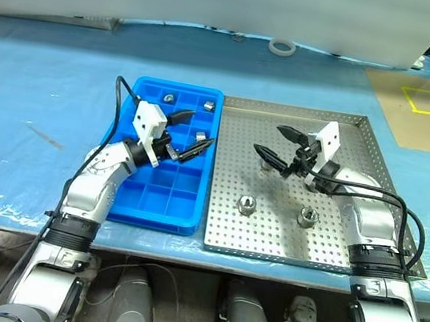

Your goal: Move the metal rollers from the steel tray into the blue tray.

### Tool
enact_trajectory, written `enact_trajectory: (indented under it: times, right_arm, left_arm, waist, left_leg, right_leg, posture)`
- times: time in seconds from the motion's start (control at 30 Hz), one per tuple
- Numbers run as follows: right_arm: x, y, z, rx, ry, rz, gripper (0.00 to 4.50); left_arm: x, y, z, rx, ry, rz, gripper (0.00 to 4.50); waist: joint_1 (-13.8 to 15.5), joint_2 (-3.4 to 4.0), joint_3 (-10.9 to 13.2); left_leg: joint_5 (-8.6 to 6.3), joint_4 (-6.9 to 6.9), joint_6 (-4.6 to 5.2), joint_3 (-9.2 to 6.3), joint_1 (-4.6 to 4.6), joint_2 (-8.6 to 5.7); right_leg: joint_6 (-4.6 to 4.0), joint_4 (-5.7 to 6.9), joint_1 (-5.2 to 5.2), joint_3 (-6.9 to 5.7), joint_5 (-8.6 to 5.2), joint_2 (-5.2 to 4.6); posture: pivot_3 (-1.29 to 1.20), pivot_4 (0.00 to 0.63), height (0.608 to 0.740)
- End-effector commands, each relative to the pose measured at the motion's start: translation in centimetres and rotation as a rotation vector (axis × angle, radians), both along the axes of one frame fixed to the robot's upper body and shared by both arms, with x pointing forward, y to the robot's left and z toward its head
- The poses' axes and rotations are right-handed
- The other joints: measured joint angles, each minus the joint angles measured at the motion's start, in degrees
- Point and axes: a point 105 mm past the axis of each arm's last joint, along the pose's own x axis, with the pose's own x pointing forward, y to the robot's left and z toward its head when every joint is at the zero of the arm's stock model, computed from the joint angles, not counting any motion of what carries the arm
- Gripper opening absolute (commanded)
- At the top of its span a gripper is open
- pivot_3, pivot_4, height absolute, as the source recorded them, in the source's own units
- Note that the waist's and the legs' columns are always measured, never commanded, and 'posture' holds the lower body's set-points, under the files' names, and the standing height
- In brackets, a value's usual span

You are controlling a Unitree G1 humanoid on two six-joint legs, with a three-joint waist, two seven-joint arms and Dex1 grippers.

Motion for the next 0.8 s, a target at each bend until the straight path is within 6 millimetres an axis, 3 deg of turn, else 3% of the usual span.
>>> enact_trajectory:
  times: [0.03, 0.8]
  right_arm:
    - [0.08, 0.21, 1.39, 0.001, -0.061, 0.014, 4.5]
    - [-0.49, 0.16, 1.25, 0.0, -0.061, 0.018, 4.5]
  left_arm:
    - [-0.08, -0.11, 1.17, -0.001, -0.051, -0.013, 4.45]
    - [0.35, -0.76, 0.61, 0.038, -0.025, -0.039, 4.45]
  waist:
    - [0.02, 0.0, 0.0]
    - [-0.1, 0.0, 0.0]
  left_leg:
    - [0.0, 0.0, 0.0, 0.0, 0.0, 0.0]
    - [0.0, 0.01, 0.0, 0.0, 0.0, 0.0]
  right_leg:
    - [0.0, 0.0, 0.0, 0.0, 0.0, 0.0]
    - [-0.01, 0.0, 0.01, 0.0, 0.0, 0.0]
  posture:
    - [-0.08, 0.15, 0.74]
    - [-0.13, 0.15, 0.74]
